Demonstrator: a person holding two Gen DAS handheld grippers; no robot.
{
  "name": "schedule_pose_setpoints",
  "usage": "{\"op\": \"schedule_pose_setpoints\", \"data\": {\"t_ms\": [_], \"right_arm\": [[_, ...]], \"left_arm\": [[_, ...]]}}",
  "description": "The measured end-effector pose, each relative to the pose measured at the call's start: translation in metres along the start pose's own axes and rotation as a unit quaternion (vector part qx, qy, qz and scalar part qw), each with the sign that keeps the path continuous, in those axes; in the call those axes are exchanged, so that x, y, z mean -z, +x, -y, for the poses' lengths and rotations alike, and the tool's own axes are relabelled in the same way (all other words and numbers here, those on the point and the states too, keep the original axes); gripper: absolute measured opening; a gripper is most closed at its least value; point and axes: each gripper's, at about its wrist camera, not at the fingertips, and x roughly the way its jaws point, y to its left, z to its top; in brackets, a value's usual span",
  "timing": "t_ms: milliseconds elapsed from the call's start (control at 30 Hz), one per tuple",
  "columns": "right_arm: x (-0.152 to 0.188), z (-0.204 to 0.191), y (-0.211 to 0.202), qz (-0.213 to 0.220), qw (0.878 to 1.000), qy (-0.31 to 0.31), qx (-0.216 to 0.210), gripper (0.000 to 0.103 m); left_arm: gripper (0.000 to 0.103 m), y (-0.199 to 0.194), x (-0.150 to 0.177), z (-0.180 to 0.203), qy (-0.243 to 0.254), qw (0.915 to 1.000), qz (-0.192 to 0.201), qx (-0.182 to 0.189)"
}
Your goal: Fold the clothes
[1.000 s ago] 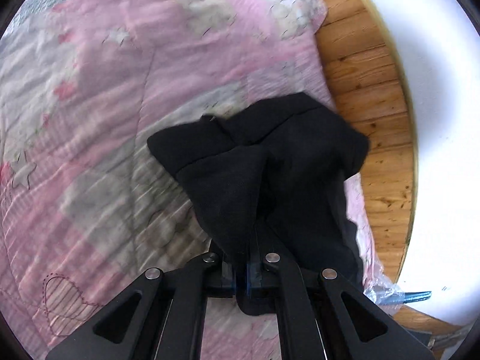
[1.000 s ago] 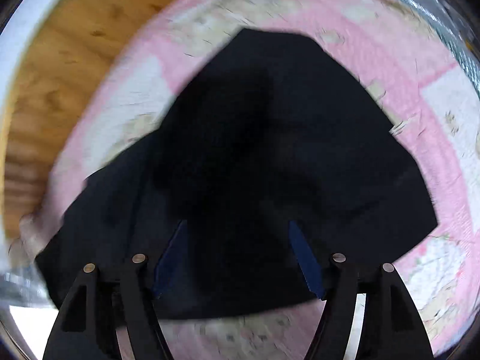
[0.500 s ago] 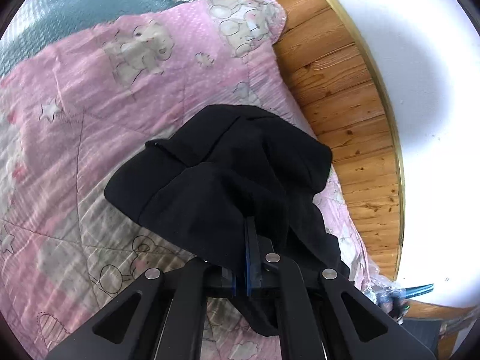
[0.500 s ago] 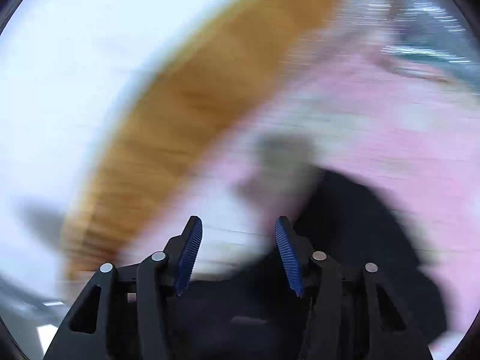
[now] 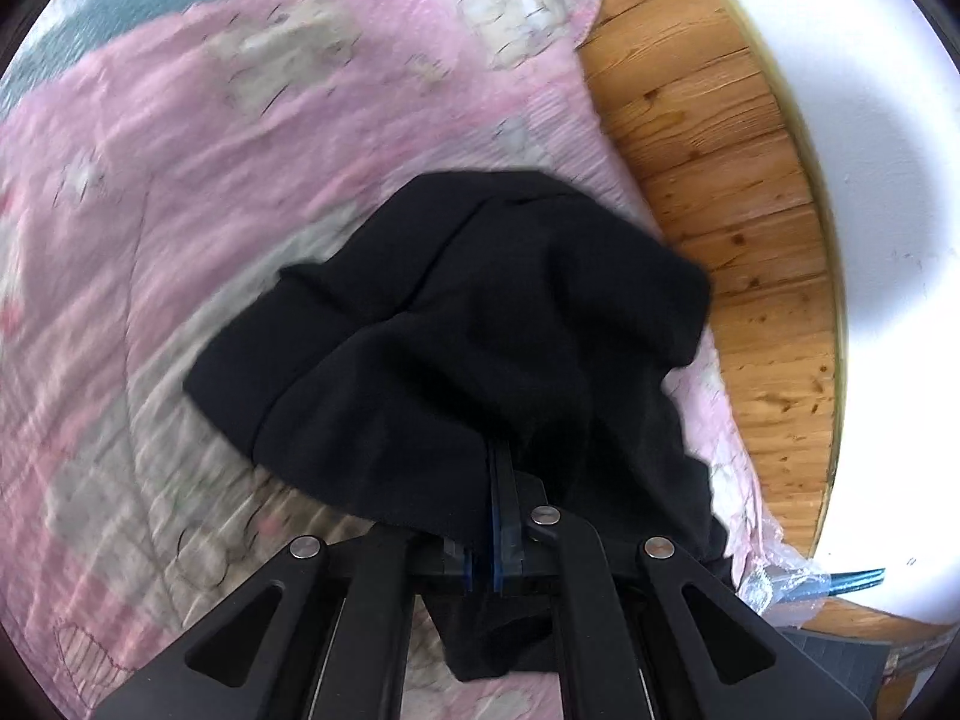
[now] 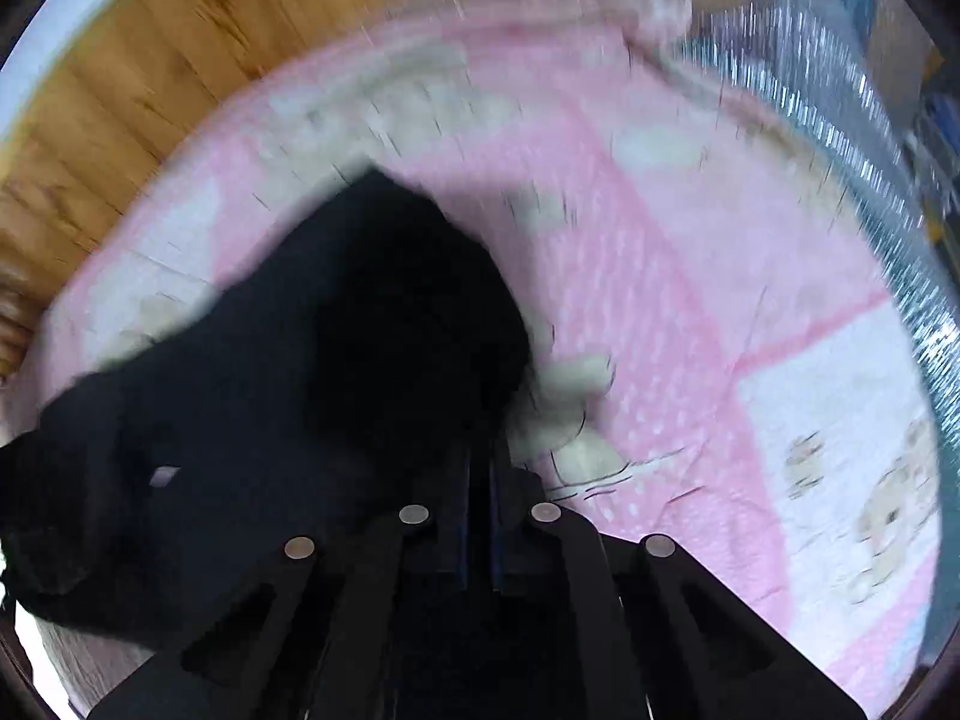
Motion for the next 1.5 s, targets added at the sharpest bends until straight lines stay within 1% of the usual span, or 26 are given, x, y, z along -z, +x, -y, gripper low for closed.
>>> {"op": "schedule_pose_setpoints", "data": {"t_ms": [67,133,200,267,300,367,433,467,500,567,600,667,700,800,867,900,967,1033,1100,1133,1167,1233,1267,1333,1400,1500], "right_arm": [[0.000,-0.003,-0.049,0.047,0.999,-0.013,-0.019,0.003],[0.002,-0.013,-0.103,0.110,0.992,-0.043,-0.049,0.002],[0.024,-0.018,-0.150,0.167,0.980,-0.084,-0.076,0.002],[0.065,-0.014,-0.175,0.181,0.975,-0.120,-0.056,0.002],[0.087,-0.011,-0.171,0.169,0.976,-0.131,-0.034,0.002],[0.137,0.010,-0.140,0.122,0.984,-0.127,0.020,0.003],[0.185,0.048,-0.083,0.029,0.997,-0.042,0.063,0.004],[0.204,0.064,-0.064,-0.008,0.997,0.009,0.073,0.007],[0.214,0.071,-0.062,-0.014,0.996,0.058,0.059,0.010],[0.235,0.085,-0.058,-0.028,0.987,0.156,0.031,0.012],[0.245,0.092,-0.056,-0.034,0.978,0.205,0.017,0.018],[0.261,0.103,-0.054,-0.042,0.955,0.294,-0.015,0.046],[0.259,0.102,-0.054,-0.034,0.944,0.324,-0.040,0.057],[0.245,0.095,-0.054,-0.023,0.918,0.383,-0.097,0.062],[0.235,0.086,-0.055,-0.018,0.915,0.391,-0.097,0.067],[0.232,0.079,-0.054,-0.025,0.918,0.388,-0.084,0.071],[0.228,0.062,-0.037,-0.056,0.924,0.375,-0.041,0.072],[0.225,0.053,-0.020,-0.084,0.931,0.356,-0.013,0.069],[0.217,0.045,-0.012,-0.087,0.938,0.334,-0.013,0.017],[0.211,0.042,-0.015,-0.077,0.943,0.323,-0.009,0.005],[0.204,0.039,-0.021,-0.063,0.948,0.312,-0.007,0.005],[0.191,0.034,-0.054,-0.013,0.955,0.297,-0.017,0.004],[0.188,0.033,-0.074,0.012,0.956,0.292,-0.028,0.004],[0.192,0.035,-0.104,0.039,0.958,0.281,-0.033,0.004],[0.202,0.041,-0.110,0.034,0.962,0.271,-0.018,0.004],[0.245,0.061,-0.083,-0.023,0.964,0.263,0.035,0.005]], "left_arm": [[0.003,-0.011,-0.006,0.009,0.003,0.9998,0.012,0.016],[0.003,-0.029,-0.010,0.017,0.008,0.9990,0.027,0.035],[0.003,-0.049,-0.006,0.016,0.015,0.9981,0.037,0.047],[0.003,-0.063,0.003,0.004,0.019,0.9982,0.034,0.045],[0.003,-0.065,0.011,-0.008,0.018,0.9989,0.025,0.035],[0.003,-0.060,0.028,-0.036,0.014,0.9999,-0.001,0.008],[0.003,-0.047,0.046,-0.073,-0.001,0.9989,-0.036,-0.029],[0.003,-0.041,0.053,-0.088,-0.013,0.9980,-0.047,-0.041],[0.003,-0.035,0.059,-0.101,-0.025,0.9969,-0.055,-0.051],[0.003,-0.029,0.066,-0.110,-0.034,0.9964,-0.057,-0.054],[0.003,-0.027,0.066,-0.110,-0.033,0.9965,-0.056,-0.052],[0.003,-0.022,0.065,-0.107,-0.029,0.9970,-0.055,-0.046],[0.003,-0.021,0.063,-0.105,-0.027,0.9972,-0.054,-0.044],[0.003,-0.018,0.057,-0.095,-0.019,0.9978,-0.053,-0.035],[0.003,-0.017,0.056,-0.089,-0.012,0.9980,-0.055,-0.030],[0.003,-0.016,0.056,-0.086,-0.009,0.9980,-0.056,-0.028],[0.003,-0.015,0.058,-0.082,-0.001,0.9978,-0.060,-0.027],[0.003,-0.013,0.059,-0.079,0.003,0.9975,-0.064,-0.031],[0.003,-0.023,0.054,-0.068,0.008,0.9987,-0.048,-0.015],[0.003,-0.029,0.051,-0.062,0.010,0.9992,-0.039,-0.006],[0.003,-0.034,0.049,-0.056,0.013,0.9995,-0.030,0.003],[0.003,-0.049,0.043,-0.044,0.020,0.9995,-0.012,0.022],[0.003,-0.060,0.040,-0.038,0.025,0.9990,-0.006,0.035],[0.003,-0.082,0.039,-0.032,0.039,0.9977,-0.003,0.055],[0.003,-0.090,0.045,-0.041,0.052,0.9974,-0.017,0.046],[0.003,-0.081,0.061,-0.071,0.059,0.9964,-0.060,0.012]]}}
